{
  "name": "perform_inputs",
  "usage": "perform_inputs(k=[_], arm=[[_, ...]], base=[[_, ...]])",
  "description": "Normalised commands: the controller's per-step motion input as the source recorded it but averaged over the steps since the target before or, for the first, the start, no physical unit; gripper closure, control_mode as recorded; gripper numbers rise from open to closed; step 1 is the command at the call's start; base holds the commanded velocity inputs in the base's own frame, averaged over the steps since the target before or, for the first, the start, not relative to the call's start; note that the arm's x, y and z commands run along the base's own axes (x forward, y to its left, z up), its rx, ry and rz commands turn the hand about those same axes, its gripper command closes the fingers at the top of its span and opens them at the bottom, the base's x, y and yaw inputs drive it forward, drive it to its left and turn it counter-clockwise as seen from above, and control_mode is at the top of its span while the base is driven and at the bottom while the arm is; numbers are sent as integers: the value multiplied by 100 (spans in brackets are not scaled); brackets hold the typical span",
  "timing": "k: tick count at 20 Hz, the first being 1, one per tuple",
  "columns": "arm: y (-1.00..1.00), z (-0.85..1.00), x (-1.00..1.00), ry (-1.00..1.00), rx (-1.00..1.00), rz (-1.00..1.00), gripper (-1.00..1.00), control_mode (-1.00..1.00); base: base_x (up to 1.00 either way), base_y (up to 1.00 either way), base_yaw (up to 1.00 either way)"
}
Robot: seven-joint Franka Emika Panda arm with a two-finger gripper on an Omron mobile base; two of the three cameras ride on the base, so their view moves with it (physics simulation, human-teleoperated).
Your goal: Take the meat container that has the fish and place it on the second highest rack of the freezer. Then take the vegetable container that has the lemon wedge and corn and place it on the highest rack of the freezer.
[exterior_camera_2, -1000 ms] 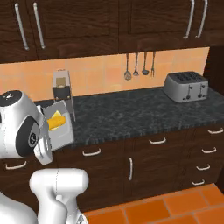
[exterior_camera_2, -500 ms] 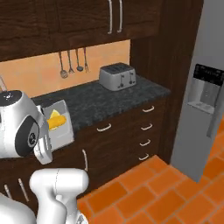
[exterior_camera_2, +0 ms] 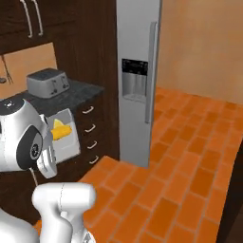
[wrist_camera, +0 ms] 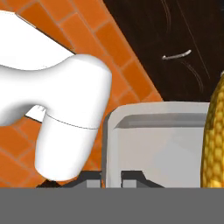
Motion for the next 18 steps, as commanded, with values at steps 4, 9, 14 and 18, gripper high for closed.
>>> perform_inputs(k=[4,9,14,18], arm=[[0,0,0,0,0,0,100,100],[0,0,0,0,0,0,100,100],[0,0,0,0,0,0,100,100],[0,0,0,0,0,0,100,100]], base=[[20,-66,-73],[74,-35,-61],[100,1,-23],[100,5,-15]])
